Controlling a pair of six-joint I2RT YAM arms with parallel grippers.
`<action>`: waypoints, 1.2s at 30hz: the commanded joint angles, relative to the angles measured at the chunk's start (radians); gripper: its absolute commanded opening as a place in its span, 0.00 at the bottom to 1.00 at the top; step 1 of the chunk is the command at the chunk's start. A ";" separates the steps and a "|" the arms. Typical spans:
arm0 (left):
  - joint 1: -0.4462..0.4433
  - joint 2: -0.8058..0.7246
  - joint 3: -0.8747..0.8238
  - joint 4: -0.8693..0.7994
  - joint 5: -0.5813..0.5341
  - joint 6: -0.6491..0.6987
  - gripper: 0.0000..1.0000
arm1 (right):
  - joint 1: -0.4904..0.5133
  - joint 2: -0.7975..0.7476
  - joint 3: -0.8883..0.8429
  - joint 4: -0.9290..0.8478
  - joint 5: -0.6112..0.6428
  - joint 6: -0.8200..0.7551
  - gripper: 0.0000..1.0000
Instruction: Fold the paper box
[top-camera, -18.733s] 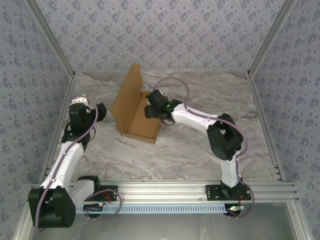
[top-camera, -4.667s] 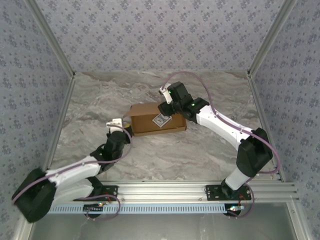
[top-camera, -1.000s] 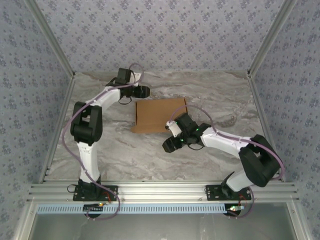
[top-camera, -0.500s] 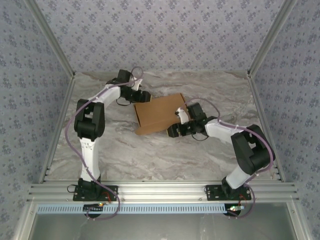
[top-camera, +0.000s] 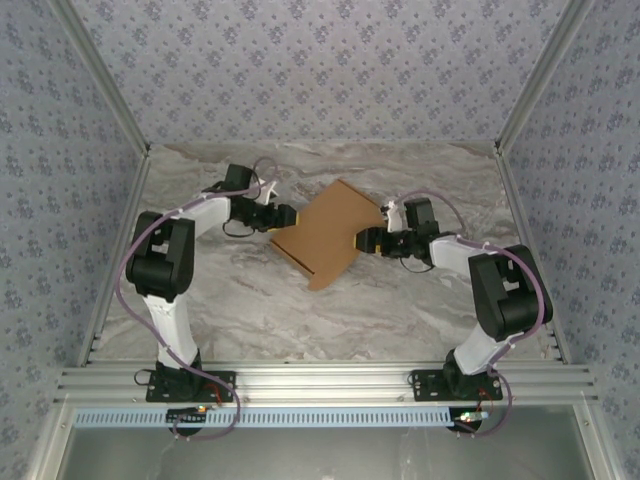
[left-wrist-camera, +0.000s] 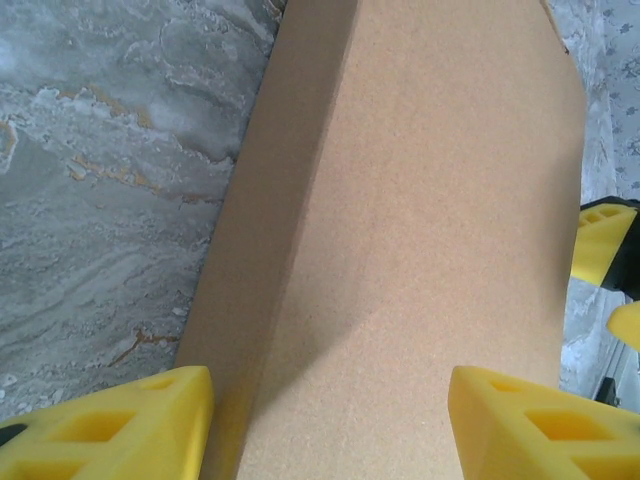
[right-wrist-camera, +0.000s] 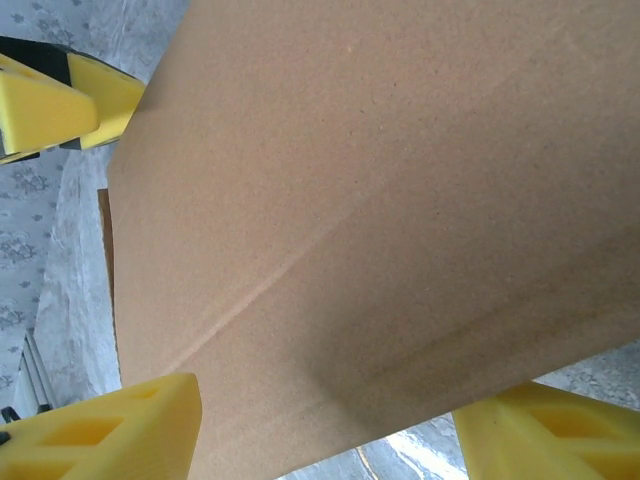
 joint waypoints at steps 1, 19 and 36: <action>0.006 0.010 0.063 0.000 -0.041 0.007 0.64 | 0.000 0.001 -0.034 0.104 -0.028 0.092 0.68; -0.016 0.240 0.327 -0.114 0.071 0.067 0.63 | -0.008 0.043 -0.164 0.399 -0.003 0.286 0.36; -0.017 0.238 0.216 -0.007 0.140 -0.033 0.37 | -0.025 0.016 -0.184 0.536 0.004 0.373 0.13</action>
